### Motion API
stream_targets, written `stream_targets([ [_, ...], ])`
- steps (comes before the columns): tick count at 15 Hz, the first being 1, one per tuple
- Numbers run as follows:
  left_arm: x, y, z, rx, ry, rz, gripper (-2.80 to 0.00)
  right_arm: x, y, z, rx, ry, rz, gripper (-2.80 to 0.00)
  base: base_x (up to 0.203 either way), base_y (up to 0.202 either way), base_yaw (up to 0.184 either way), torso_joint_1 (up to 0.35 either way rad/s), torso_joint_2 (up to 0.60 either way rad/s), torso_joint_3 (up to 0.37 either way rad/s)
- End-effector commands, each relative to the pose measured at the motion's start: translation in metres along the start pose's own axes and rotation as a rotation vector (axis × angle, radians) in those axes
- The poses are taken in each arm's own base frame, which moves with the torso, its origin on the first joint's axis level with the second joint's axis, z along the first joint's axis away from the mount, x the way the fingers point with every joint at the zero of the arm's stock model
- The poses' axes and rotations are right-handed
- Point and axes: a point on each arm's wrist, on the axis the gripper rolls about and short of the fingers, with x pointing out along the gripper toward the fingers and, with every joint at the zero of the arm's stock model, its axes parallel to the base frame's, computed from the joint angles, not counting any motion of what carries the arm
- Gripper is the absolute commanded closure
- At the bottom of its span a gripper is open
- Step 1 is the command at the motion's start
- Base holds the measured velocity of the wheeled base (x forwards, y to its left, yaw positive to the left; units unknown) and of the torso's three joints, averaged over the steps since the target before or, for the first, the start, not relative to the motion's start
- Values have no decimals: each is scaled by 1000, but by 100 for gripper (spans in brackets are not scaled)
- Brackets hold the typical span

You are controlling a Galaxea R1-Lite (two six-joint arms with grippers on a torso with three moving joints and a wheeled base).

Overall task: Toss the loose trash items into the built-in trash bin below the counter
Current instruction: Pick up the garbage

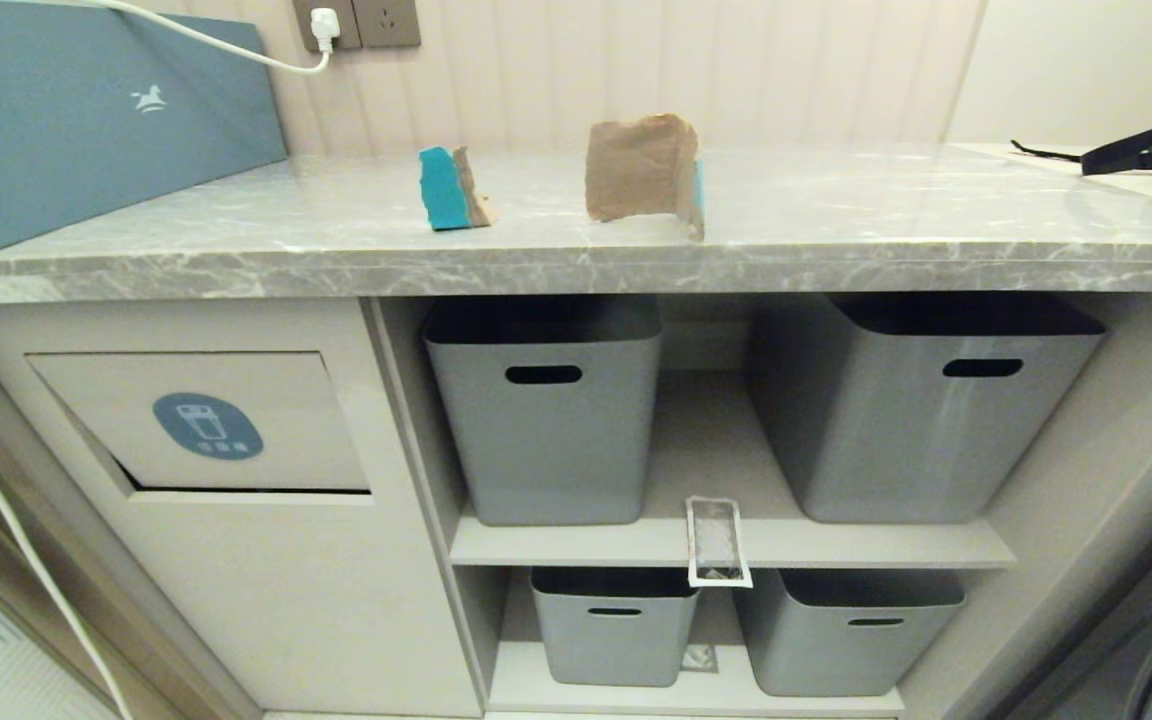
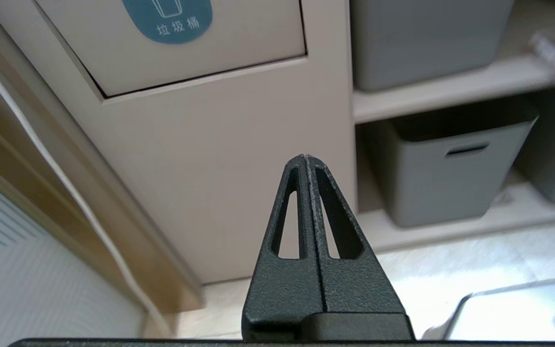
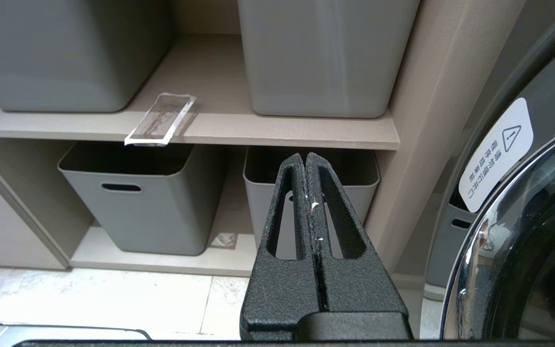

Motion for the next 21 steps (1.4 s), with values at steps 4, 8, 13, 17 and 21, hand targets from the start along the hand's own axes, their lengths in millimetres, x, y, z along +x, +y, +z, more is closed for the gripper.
stream_targets([
  [4,23,7,27,-33,151,-71,0,0,0,0,-1,-2,1,0,0,0,0,0,0,0],
  [8,63,23,104,-85,119,-116,0,0,0,0,-1,-2,1,0,0,0,0,0,0,0],
  [13,105,31,156,-113,76,-236,0,0,0,0,-1,-2,2,0,0,0,0,0,0,0],
  [17,131,28,190,-94,-53,-310,0,0,0,0,-1,0,1,0,0,0,0,0,0,0],
  [21,159,17,229,-69,-177,-405,0,0,0,0,-1,-2,1,0,0,0,0,0,0,0],
])
